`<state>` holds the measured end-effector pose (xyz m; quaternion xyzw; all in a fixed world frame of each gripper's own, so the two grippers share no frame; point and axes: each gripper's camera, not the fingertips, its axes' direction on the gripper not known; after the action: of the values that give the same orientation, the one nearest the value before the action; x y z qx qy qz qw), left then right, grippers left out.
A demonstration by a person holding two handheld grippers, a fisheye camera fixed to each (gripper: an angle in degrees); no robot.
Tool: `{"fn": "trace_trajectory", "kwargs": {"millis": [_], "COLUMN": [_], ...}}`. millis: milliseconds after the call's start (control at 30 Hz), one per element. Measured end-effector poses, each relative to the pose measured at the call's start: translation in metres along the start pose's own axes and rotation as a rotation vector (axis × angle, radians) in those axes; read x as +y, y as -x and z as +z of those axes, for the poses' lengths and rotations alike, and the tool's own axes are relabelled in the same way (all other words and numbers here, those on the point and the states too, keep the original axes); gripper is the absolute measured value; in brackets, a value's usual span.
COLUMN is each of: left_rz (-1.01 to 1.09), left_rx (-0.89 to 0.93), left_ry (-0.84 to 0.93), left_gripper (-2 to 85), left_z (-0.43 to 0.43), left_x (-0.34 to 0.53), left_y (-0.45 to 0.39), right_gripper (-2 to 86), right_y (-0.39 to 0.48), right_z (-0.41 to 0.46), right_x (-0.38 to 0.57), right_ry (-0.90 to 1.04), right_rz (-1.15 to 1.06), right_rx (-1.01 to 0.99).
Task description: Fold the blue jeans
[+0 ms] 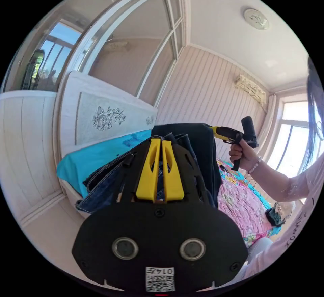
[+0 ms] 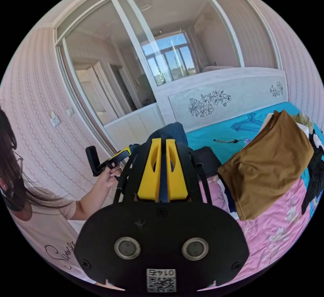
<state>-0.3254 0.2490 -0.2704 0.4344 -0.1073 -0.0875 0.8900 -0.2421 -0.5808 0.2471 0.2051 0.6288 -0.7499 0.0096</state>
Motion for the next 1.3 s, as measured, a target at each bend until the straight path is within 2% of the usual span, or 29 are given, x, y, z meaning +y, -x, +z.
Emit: {"fn": "trace_trajectory", "kwargs": {"millis": [200, 367, 467, 533, 600, 700, 733, 833, 900, 933, 1000, 1133, 1167, 1200, 1267, 1300], "left_rz": [-0.035, 0.057, 0.158, 0.2, 0.202, 0.111, 0.129, 0.232, 0.26, 0.251, 0.155, 0.067, 0.061, 0.057, 0.054, 0.045], "left_rx": [0.235, 0.346, 0.405, 0.398, 0.373, 0.299, 0.269, 0.083, 0.096, 0.107, 0.159, 0.227, 0.239, 0.254, 0.274, 0.288], "left_ry": [-0.023, -0.025, 0.026, 0.127, 0.331, 0.657, 0.709, 1.053, 0.959, 0.955, 0.977, 0.958, 0.949, 0.935, 0.902, 0.881], "left_gripper": [-1.0, -1.0, -1.0, -1.0, -1.0, -1.0, -1.0, -1.0, -1.0, -1.0, -1.0, -1.0, -1.0, -1.0, -1.0, -1.0], "left_z": [0.02, 0.038, 0.044, 0.052, 0.074, 0.12, 0.128, 0.167, 0.165, 0.166, 0.179, 0.192, 0.196, 0.198, 0.201, 0.204], "left_x": [-0.03, -0.041, -0.024, 0.001, 0.053, 0.148, 0.168, 0.252, 0.251, 0.249, 0.243, 0.236, 0.235, 0.233, 0.231, 0.23], "left_y": [-0.052, -0.111, -0.14, -0.149, -0.156, -0.158, -0.161, -0.18, -0.186, -0.186, -0.178, -0.173, -0.174, -0.176, -0.179, -0.179], "right_gripper": [1.0, 1.1, 1.2, 1.3, 1.4, 1.4, 1.4, 1.4, 1.3, 1.2, 0.9, 0.4, 0.7, 0.8, 3.1, 4.4], "right_y": [-0.026, -0.04, -0.043, -0.049, -0.063, -0.099, -0.116, -0.151, -0.152, -0.148, -0.148, -0.133, -0.128, -0.126, -0.126, -0.129], "right_z": [-0.169, -0.325, -0.391, -0.417, -0.433, -0.435, -0.427, -0.402, -0.394, -0.398, -0.404, -0.395, -0.391, -0.387, -0.35, -0.336], "right_x": [0.055, 0.116, 0.17, 0.212, 0.259, 0.345, 0.377, 0.443, 0.451, 0.449, 0.445, 0.403, 0.39, 0.384, 0.356, 0.349], "right_ry": [-0.28, -0.484, -0.514, -0.494, -0.457, -0.342, -0.261, -0.122, -0.047, -0.044, -0.02, 0.068, 0.008, -0.033, -0.06, -0.037], "right_rz": [0.101, 0.148, 0.207, 0.295, 0.429, 0.741, 0.874, 1.178, 1.174, 1.151, 1.148, 0.962, 0.917, 0.879, 0.636, 0.598], "right_rx": [0.017, 0.192, 0.315, 0.41, 0.484, 0.58, 0.612, 0.502, 0.582, 0.659, 0.69, 1.056, 1.122, 1.112, 0.831, 0.765]}}
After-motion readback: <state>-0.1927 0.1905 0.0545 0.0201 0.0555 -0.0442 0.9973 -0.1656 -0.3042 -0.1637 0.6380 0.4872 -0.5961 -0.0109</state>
